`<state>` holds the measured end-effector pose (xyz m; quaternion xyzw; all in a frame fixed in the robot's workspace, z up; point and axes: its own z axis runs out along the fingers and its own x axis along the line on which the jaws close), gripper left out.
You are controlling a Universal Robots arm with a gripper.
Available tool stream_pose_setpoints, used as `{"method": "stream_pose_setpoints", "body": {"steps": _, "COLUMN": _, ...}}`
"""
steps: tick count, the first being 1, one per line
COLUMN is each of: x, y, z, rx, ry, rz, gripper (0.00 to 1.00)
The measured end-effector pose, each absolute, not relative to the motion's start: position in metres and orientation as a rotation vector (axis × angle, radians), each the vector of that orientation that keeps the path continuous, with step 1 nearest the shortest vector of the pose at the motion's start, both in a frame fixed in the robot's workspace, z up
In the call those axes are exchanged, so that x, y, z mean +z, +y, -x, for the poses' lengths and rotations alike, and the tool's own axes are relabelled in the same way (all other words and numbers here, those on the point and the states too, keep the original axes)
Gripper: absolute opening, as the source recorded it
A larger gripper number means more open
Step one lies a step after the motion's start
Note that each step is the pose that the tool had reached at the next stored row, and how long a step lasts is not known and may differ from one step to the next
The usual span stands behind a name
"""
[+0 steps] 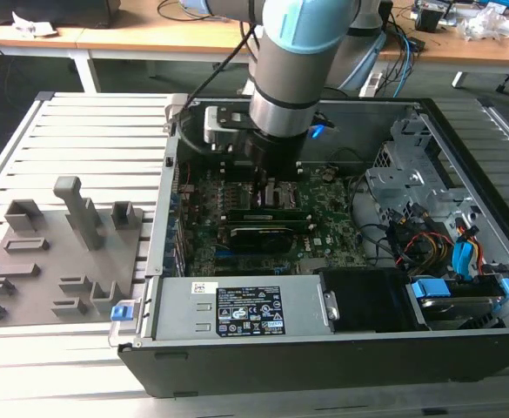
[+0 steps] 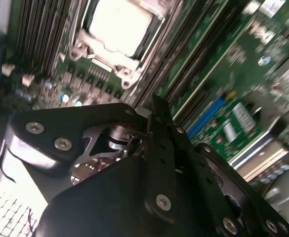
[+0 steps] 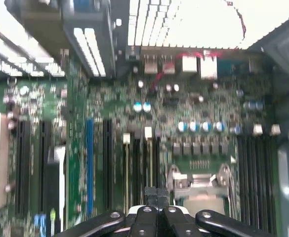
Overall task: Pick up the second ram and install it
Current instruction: 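Press down the second ram until it locks into place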
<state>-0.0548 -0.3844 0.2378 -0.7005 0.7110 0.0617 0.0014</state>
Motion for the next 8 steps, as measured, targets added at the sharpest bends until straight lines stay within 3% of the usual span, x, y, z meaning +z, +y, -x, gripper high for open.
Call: {"method": "stream_pose_setpoints", "body": {"steps": 8, "x": 0.227, "y": -0.384, "z": 0.071, "rx": 0.202, "ry": 2.227, "rz": 2.194, "gripper": 0.11}}
